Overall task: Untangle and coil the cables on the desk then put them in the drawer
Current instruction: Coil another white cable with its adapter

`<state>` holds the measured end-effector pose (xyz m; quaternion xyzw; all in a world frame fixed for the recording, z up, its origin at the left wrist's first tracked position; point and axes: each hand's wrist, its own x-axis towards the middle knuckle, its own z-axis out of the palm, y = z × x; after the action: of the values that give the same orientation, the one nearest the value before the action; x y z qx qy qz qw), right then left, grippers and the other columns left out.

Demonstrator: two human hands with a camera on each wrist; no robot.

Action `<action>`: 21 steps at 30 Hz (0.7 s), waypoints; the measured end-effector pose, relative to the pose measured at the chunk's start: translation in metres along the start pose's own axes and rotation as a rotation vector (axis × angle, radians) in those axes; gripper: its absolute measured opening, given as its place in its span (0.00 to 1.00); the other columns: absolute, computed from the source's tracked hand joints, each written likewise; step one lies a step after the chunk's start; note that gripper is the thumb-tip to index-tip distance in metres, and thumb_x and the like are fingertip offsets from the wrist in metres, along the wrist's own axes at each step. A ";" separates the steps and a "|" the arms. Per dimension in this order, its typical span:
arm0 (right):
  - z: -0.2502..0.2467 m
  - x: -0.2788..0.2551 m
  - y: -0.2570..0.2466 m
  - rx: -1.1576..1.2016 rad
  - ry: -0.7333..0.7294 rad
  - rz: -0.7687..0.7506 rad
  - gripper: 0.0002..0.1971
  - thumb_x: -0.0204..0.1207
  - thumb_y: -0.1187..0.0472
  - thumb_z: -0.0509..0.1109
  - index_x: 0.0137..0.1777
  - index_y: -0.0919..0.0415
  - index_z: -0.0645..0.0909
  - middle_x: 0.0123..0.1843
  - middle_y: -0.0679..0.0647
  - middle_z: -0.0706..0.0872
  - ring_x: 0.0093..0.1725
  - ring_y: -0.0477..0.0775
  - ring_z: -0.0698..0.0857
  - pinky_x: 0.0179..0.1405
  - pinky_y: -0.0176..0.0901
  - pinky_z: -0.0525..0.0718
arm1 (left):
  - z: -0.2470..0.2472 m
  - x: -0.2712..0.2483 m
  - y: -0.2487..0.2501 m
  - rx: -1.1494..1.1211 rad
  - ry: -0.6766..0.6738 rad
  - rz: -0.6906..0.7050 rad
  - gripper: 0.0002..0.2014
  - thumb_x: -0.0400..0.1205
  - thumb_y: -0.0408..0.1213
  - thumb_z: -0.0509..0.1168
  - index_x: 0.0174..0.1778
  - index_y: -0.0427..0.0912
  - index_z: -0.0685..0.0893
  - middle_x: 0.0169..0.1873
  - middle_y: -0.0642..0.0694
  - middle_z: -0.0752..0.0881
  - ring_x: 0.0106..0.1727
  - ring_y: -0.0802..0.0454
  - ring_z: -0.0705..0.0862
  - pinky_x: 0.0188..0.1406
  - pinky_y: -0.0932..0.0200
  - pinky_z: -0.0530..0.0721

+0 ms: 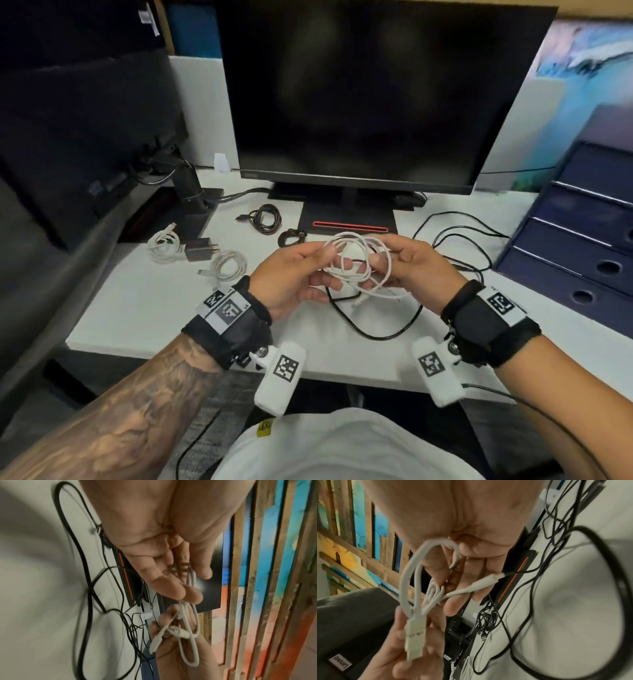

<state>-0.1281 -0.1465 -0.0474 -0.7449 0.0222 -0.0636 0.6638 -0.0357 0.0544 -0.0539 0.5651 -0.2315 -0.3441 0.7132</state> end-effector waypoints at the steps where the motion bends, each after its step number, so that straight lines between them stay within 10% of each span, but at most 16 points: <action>1: -0.001 -0.005 0.001 -0.014 0.020 -0.014 0.15 0.80 0.61 0.73 0.66 0.55 0.86 0.56 0.60 0.92 0.51 0.61 0.90 0.57 0.54 0.89 | 0.005 0.001 -0.001 -0.003 -0.012 -0.001 0.14 0.77 0.45 0.69 0.51 0.39 0.88 0.43 0.46 0.90 0.35 0.54 0.87 0.27 0.62 0.86; 9: -0.011 -0.030 -0.004 0.076 0.117 0.047 0.23 0.88 0.44 0.57 0.62 0.58 0.88 0.58 0.64 0.90 0.55 0.58 0.88 0.58 0.47 0.86 | 0.030 0.010 -0.010 0.178 0.066 0.130 0.03 0.82 0.33 0.70 0.42 0.39 0.87 0.32 0.47 0.87 0.28 0.51 0.86 0.29 0.60 0.86; 11: -0.015 -0.035 -0.005 -0.199 0.244 -0.053 0.12 0.87 0.55 0.65 0.56 0.59 0.89 0.49 0.57 0.92 0.46 0.48 0.87 0.47 0.36 0.86 | 0.032 0.009 -0.007 0.215 0.073 0.149 0.04 0.83 0.33 0.70 0.44 0.38 0.87 0.33 0.46 0.88 0.29 0.51 0.86 0.30 0.59 0.87; 21: -0.015 -0.051 -0.009 -0.370 0.337 -0.199 0.04 0.84 0.66 0.69 0.47 0.58 0.83 0.37 0.55 0.91 0.36 0.49 0.89 0.44 0.44 0.88 | 0.044 -0.007 0.003 0.336 0.062 0.170 0.10 0.84 0.35 0.68 0.51 0.31 0.90 0.39 0.40 0.86 0.34 0.45 0.87 0.34 0.52 0.89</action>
<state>-0.1810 -0.1544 -0.0397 -0.8311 0.0702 -0.2464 0.4936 -0.0713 0.0312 -0.0397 0.6650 -0.3105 -0.2215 0.6421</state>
